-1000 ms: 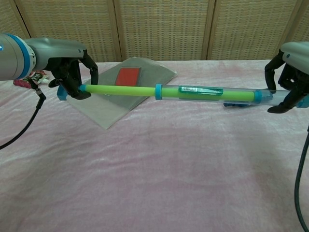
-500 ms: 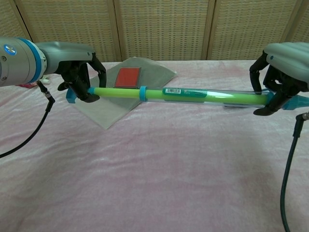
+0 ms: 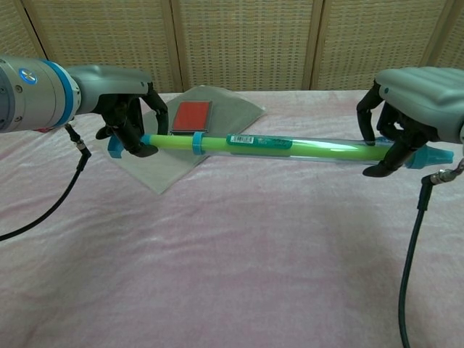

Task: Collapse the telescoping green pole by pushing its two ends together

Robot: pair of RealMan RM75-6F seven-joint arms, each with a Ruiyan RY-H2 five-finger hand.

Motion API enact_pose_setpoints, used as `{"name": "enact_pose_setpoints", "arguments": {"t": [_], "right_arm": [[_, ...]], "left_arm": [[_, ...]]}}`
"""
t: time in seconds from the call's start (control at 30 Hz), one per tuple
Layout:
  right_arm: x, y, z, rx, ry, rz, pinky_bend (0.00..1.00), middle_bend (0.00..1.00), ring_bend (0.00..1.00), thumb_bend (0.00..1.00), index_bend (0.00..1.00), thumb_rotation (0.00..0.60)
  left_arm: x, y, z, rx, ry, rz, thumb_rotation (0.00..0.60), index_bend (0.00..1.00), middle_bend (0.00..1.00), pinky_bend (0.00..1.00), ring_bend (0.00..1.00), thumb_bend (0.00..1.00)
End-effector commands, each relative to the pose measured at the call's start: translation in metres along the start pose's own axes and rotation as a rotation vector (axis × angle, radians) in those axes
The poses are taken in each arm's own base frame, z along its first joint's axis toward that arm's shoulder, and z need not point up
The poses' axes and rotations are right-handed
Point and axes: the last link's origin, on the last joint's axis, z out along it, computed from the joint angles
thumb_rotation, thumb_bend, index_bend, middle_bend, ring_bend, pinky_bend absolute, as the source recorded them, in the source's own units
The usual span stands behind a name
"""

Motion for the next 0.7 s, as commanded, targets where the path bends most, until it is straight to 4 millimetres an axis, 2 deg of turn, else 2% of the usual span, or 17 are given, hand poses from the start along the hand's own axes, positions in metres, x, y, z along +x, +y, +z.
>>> {"name": "enact_pose_setpoints", "arguments": {"t": [0.03, 0.7], "right_arm": [[-0.0007, -0.0012, 0.0006, 0.001, -0.004, 0.0, 0.93, 1.0, 1.0, 0.56, 0.81, 0.6], [-0.0063, -0.0084, 0.0004, 0.008, -0.018, 0.006, 0.92, 1.0, 1.0, 0.55, 0.81, 0.6]], "left_arm": [[0.0, 0.0006, 0.0005, 0.0, 0.0, 0.001, 0.6, 0.85, 0.92, 0.75, 0.82, 0.76], [-0.0018, 0.0038, 0.0016, -0.011, -0.003, 0.003, 0.6, 0.85, 0.92, 0.75, 0.82, 0.76]]}}
